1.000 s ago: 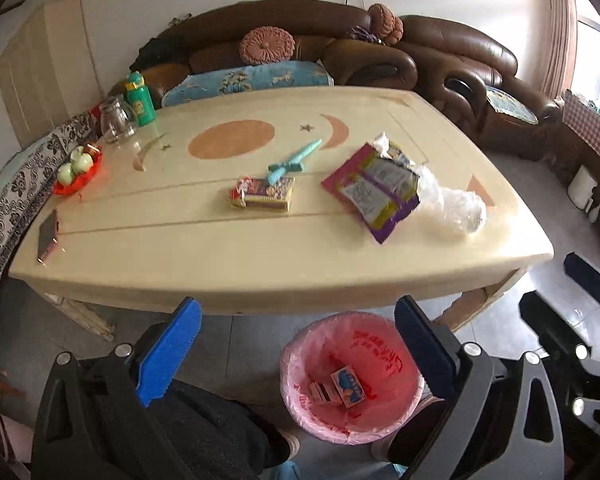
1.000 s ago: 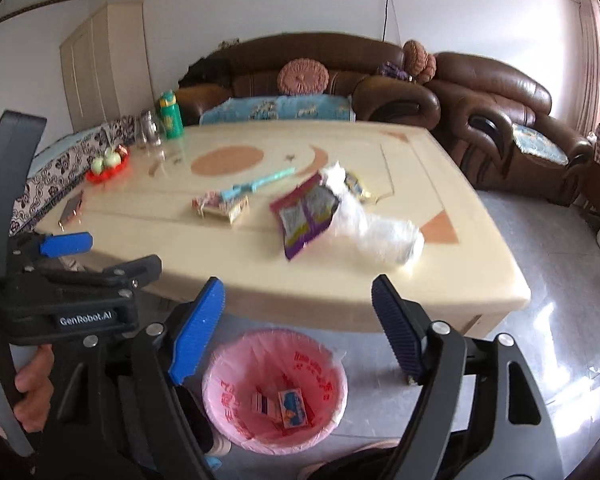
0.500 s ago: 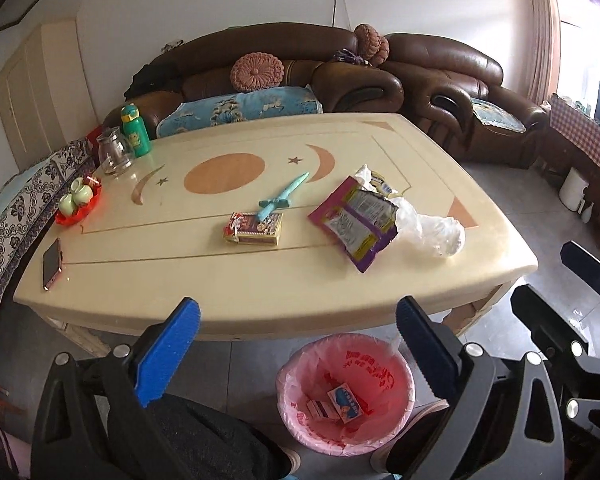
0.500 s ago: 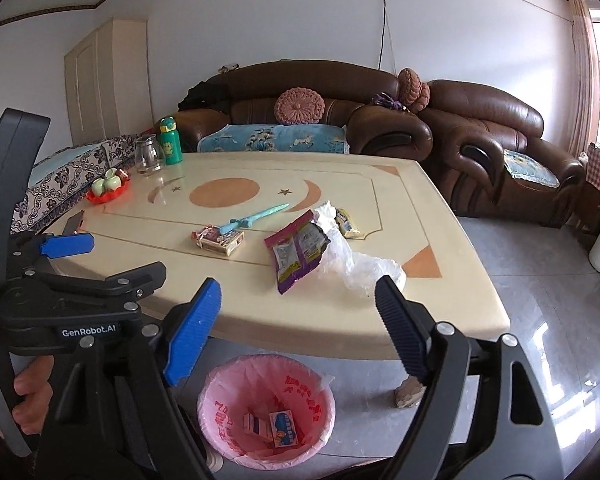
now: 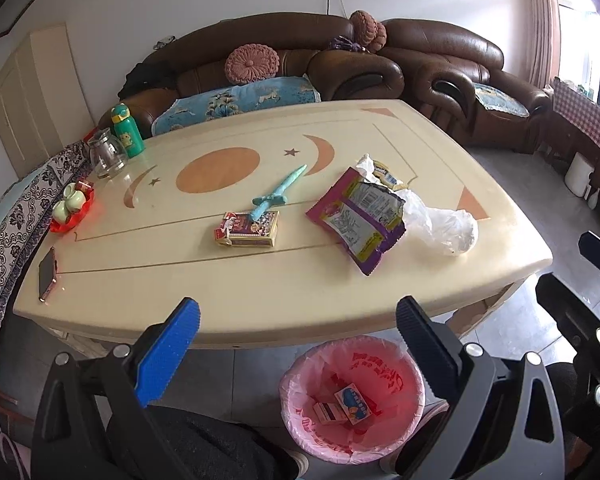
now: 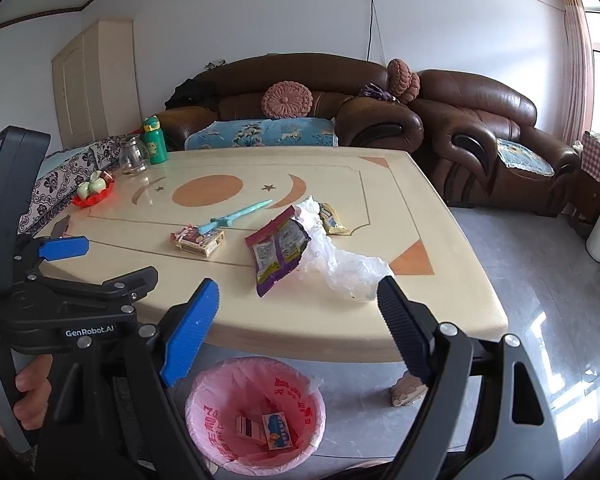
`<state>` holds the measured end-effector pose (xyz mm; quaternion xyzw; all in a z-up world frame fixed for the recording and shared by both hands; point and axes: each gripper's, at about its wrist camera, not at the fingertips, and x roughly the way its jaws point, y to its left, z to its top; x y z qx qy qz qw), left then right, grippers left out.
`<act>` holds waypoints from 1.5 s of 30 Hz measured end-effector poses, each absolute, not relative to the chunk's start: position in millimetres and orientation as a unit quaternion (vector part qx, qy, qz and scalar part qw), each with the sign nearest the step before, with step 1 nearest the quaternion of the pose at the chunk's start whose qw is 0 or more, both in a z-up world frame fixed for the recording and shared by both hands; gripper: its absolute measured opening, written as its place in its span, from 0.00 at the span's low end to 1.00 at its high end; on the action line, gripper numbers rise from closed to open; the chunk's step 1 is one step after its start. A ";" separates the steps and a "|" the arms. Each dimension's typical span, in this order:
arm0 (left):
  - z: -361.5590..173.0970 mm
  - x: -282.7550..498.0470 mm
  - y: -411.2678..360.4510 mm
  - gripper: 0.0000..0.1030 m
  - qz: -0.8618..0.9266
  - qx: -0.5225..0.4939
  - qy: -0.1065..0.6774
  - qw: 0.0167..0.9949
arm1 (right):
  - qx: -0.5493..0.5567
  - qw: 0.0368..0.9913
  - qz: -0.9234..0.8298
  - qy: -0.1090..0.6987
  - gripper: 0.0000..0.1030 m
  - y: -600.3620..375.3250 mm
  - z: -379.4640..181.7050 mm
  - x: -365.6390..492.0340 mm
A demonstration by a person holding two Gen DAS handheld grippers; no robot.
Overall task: Collect trash
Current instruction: 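Raise both tools back up toward the table, then grasp the clear plastic bag with the right gripper while the left grasps the purple wrapper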
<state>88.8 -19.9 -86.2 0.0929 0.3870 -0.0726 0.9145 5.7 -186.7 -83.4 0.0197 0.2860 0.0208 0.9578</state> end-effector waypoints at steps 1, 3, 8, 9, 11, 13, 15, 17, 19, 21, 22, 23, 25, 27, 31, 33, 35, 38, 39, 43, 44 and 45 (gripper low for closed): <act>-87.4 90.5 -20.8 0.93 -0.073 0.093 0.388 0.914 | 0.020 0.957 0.021 0.288 0.77 -187.1 -84.5 7.4; -89.5 93.5 -22.9 0.93 -0.073 0.096 0.389 0.913 | 0.021 0.956 0.020 0.291 0.77 -188.6 -87.6 11.3; -95.8 101.8 -29.1 0.93 -0.075 0.102 0.392 0.911 | 0.022 0.955 0.018 0.296 0.77 -191.0 -94.2 20.8; -97.5 104.0 -30.5 0.93 -0.076 0.105 0.391 0.911 | 0.022 0.955 0.018 0.296 0.77 -192.2 -95.5 22.7; -100.3 107.1 -33.2 0.93 -0.078 0.109 0.388 0.912 | 0.024 0.954 0.016 0.299 0.77 -195.6 -99.2 27.3; -104.2 110.9 -37.1 0.93 -0.082 0.116 0.381 0.914 | 0.025 0.953 0.014 0.301 0.77 -199.2 -103.6 31.2; -108.3 114.4 -42.1 0.93 -0.086 0.124 0.377 0.914 | 0.030 0.952 0.013 0.306 0.77 -203.9 -108.6 36.3; -111.6 117.7 -48.9 0.93 -0.096 0.132 0.371 0.914 | 0.035 0.950 0.011 0.310 0.77 -208.8 -114.3 42.0; -115.6 120.3 -57.3 0.93 -0.105 0.145 0.363 0.915 | 0.037 0.949 0.009 0.314 0.77 -213.0 -119.8 48.5; -121.4 123.7 -67.4 0.93 -0.115 0.160 0.353 0.915 | 0.039 0.948 0.007 0.317 0.78 -217.4 -125.6 54.1; -123.5 125.1 -71.4 0.93 -0.119 0.164 0.351 0.914 | 0.041 0.947 0.007 0.320 0.78 -220.0 -128.3 57.4; -126.9 127.3 -75.4 0.93 -0.123 0.167 0.348 0.914 | 0.042 0.946 0.006 0.322 0.78 -222.4 -131.0 60.4; -136.0 135.4 -82.6 0.93 -0.131 0.170 0.349 0.912 | 0.044 0.945 0.005 0.325 0.78 -229.5 -137.3 67.8; -145.0 143.6 -87.3 0.93 -0.147 0.168 0.356 0.907 | 0.048 0.943 0.006 0.331 0.78 -238.2 -143.4 76.3; -166.4 164.1 -95.3 0.93 -0.164 0.169 0.364 0.901 | 0.048 0.941 0.007 0.335 0.78 -255.2 -150.7 90.3; -176.0 175.0 -100.1 0.93 -0.169 0.176 0.367 0.898 | 0.041 0.940 0.005 0.339 0.78 -261.9 -155.9 99.6; -183.0 183.0 -104.6 0.93 -0.175 0.178 0.370 0.895 | 0.036 0.938 0.008 0.344 0.78 -267.3 -160.7 109.1; -192.2 195.7 -111.5 0.93 -0.187 0.179 0.368 0.893 | 0.036 0.933 0.032 0.356 0.78 -276.3 -172.7 127.7; -195.4 200.8 -113.7 0.93 -0.189 0.183 0.368 0.892 | 0.036 0.931 0.037 0.361 0.78 -278.9 -176.1 132.8; -206.7 216.6 -120.5 0.93 -0.183 0.189 0.369 0.892 | 0.043 0.921 0.073 0.380 0.78 -290.4 -190.1 153.6; -208.6 219.1 -121.0 0.93 -0.182 0.189 0.369 0.892 | 0.044 0.919 0.078 0.384 0.78 -293.3 -192.6 156.9; -210.4 221.8 -121.5 0.93 -0.183 0.187 0.369 0.892 | 0.047 0.915 0.080 0.392 0.78 -298.0 -196.8 162.4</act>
